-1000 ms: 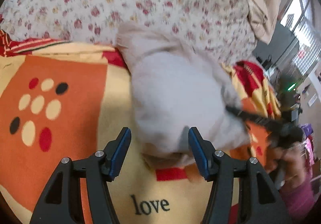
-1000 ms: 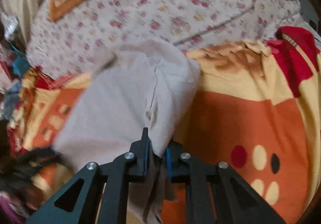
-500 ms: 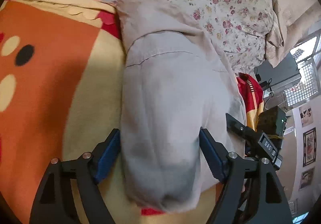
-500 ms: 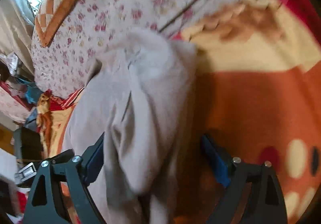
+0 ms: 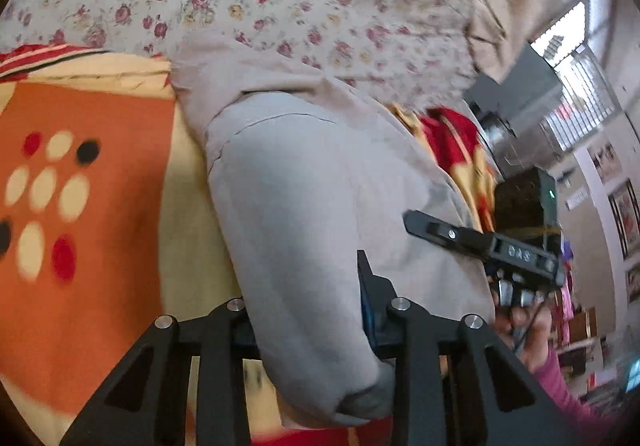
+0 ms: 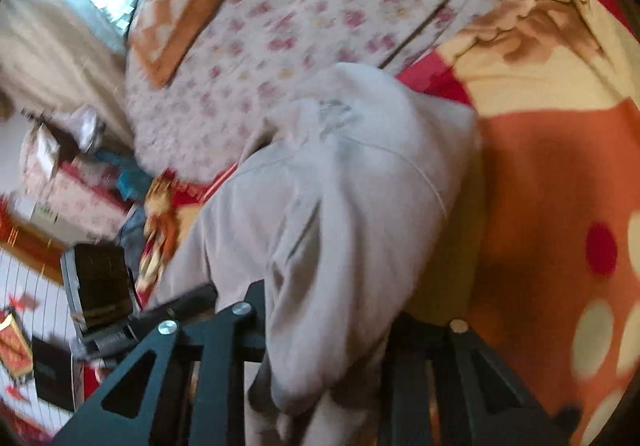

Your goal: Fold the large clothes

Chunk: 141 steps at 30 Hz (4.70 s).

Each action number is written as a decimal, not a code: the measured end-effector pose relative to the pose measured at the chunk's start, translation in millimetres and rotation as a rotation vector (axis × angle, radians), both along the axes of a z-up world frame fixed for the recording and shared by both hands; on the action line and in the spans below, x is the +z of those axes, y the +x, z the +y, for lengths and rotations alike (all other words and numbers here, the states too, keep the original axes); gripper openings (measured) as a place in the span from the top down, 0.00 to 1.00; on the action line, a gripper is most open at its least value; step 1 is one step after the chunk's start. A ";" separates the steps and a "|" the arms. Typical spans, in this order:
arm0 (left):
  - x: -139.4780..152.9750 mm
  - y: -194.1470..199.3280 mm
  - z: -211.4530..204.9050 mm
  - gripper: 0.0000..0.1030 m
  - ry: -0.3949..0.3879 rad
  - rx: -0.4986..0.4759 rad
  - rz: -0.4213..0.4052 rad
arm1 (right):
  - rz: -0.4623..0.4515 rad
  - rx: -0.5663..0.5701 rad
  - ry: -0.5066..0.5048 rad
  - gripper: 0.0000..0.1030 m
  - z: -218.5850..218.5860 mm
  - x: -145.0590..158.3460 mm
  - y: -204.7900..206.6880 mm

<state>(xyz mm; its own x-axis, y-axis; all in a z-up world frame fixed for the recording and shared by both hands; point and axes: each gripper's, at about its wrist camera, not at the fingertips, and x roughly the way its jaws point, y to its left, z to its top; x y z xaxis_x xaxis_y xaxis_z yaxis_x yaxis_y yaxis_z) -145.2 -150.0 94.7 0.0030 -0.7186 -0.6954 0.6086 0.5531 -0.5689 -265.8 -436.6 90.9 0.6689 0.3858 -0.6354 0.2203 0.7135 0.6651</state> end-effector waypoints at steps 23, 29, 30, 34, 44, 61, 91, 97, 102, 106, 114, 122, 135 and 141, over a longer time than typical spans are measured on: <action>-15.7 60.3 33.4 0.35 0.107 0.174 -0.013 | -0.011 0.194 -0.298 0.46 111.7 51.0 -21.4; -46.3 105.0 -7.1 0.35 0.134 0.174 0.053 | 0.017 0.254 -0.318 0.46 116.2 6.3 -9.2; -45.4 114.1 -16.0 0.35 0.145 0.171 0.039 | 0.012 0.265 -0.312 0.46 113.6 5.6 -10.9; -43.8 132.7 -66.0 0.35 0.212 0.079 -0.060 | -0.010 0.273 -0.272 0.46 99.9 0.4 -11.5; -19.9 139.6 -44.2 0.35 0.174 0.032 -0.085 | -0.023 0.298 -0.290 0.46 105.7 -0.5 -10.4; -39.7 161.5 -5.5 0.28 -0.008 0.255 0.157 | -0.060 0.334 -0.248 0.44 121.5 3.5 -13.2; -27.5 189.9 -102.2 0.92 0.102 0.218 -0.002 | -0.044 0.444 -0.304 0.43 134.2 -10.2 -13.5; 11.0 144.2 -60.5 0.62 0.088 0.163 -0.062 | -0.150 0.230 -0.235 0.43 91.4 26.0 -27.9; 33.3 65.7 -28.7 0.60 0.139 0.064 -0.170 | -0.093 0.062 -0.355 0.44 71.9 44.3 -19.1; 10.2 11.6 -16.4 0.60 0.226 0.020 -0.188 | 0.090 0.047 -0.539 0.61 76.4 16.6 9.9; -15.0 -12.3 -2.1 0.58 0.280 0.106 -0.220 | 0.146 -0.037 -0.564 0.71 67.0 18.2 -0.9; -11.6 -26.6 -1.7 0.58 0.304 0.125 -0.270 | 0.130 0.068 -0.587 0.66 112.8 37.8 -52.8; -15.1 -39.9 1.0 0.56 0.311 0.154 -0.285 | 0.173 0.010 -0.554 0.57 107.7 28.1 -82.2; -17.2 -42.1 5.4 0.52 0.303 0.163 -0.259 | 0.261 -0.012 -0.555 0.46 104.8 -2.3 -83.0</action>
